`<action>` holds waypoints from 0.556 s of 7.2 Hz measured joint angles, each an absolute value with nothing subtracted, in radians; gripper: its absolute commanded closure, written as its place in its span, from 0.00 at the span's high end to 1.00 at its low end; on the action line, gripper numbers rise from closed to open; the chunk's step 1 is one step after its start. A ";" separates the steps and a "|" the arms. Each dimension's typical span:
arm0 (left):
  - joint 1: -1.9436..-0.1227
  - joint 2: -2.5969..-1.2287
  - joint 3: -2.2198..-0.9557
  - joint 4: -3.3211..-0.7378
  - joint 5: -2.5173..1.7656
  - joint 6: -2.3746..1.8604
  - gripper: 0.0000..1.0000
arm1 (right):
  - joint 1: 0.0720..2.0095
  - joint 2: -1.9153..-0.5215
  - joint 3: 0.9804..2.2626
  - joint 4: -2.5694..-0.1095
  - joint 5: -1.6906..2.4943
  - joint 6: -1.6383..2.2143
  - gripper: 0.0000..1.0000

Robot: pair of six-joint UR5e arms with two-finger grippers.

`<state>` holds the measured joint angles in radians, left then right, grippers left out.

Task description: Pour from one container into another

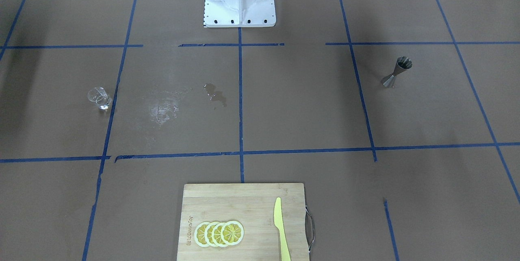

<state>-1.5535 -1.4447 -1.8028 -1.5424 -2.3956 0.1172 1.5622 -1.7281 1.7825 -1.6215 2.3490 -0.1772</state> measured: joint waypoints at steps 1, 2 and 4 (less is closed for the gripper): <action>-1.554 -1.446 -1.804 -1.545 -2.394 0.117 1.00 | 1.562 -1.729 1.781 -1.621 2.350 -0.176 1.00; -1.554 -1.447 -1.801 -1.546 -2.391 0.117 1.00 | 1.562 -1.729 1.779 -1.621 2.353 -0.176 1.00; -1.554 -1.456 -1.797 -1.543 -2.379 0.117 1.00 | 1.562 -1.730 1.776 -1.623 2.363 -0.175 1.00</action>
